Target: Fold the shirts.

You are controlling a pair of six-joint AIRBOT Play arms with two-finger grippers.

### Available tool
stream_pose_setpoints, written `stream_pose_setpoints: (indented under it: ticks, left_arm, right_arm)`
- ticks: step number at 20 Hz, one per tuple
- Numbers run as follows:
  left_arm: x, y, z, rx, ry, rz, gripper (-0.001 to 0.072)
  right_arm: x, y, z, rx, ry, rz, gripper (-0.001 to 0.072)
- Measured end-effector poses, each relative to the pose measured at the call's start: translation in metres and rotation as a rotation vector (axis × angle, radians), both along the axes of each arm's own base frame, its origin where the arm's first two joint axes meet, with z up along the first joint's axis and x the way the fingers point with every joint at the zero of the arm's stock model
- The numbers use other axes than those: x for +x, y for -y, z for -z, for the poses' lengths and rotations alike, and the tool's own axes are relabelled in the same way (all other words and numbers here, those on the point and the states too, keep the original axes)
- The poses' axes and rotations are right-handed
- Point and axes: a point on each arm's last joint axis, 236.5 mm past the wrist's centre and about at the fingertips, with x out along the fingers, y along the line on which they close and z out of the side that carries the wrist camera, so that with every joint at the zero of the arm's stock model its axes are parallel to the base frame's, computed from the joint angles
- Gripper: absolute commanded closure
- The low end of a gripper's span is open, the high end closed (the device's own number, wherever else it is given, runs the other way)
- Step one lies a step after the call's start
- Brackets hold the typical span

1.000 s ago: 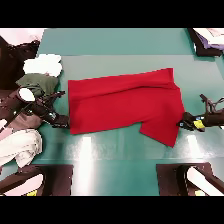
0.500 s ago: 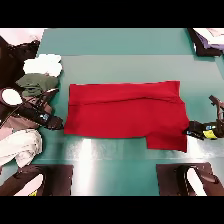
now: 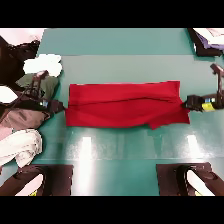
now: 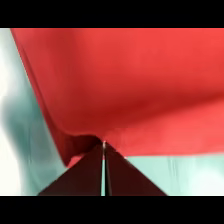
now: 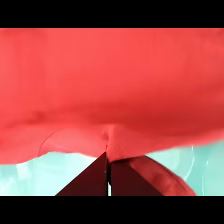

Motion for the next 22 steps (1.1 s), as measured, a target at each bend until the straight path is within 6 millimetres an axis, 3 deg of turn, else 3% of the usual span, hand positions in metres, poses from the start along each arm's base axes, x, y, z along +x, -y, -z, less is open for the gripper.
stream_pose_setpoints:
  ticks: [3, 6, 14, 15, 16, 17, 20, 22]
  left_arm:
    - [0.034, -0.005, -0.024, -0.017, 0.130, -0.074, 0.0684]
    - [0.064, -0.010, -0.036, -0.028, 0.207, -0.131, 0.0684]
    - [0.136, -0.015, -0.012, -0.034, 0.204, -0.194, 0.0682]
    - [0.144, -0.015, -0.007, -0.034, 0.200, -0.200, 0.0677]
    - [0.149, -0.016, -0.004, -0.033, 0.197, -0.205, 0.0429]
    - [0.155, -0.019, -0.003, -0.033, 0.202, -0.216, 0.0182]
    - [0.167, -0.032, -0.003, -0.043, 0.204, -0.264, 0.0165]
    - [0.168, -0.040, -0.006, -0.050, 0.183, -0.279, 0.0166]
  right_arm:
    - [0.039, 0.005, -0.005, -0.005, 0.034, 0.010, 0.0696]
    - [0.077, 0.011, -0.003, -0.009, 0.061, 0.027, 0.0696]
    - [0.146, 0.026, 0.032, -0.012, 0.068, 0.072, 0.0689]
    - [0.152, 0.027, 0.038, -0.011, 0.064, 0.075, 0.0629]
    - [0.158, 0.027, 0.043, -0.008, 0.060, 0.078, 0.0397]
    - [0.164, 0.028, 0.047, -0.004, 0.055, 0.081, 0.0277]
    - [0.177, 0.030, 0.054, 0.032, 0.037, 0.087, 0.0246]
    - [0.177, 0.034, 0.054, 0.056, 0.014, 0.067, 0.0067]
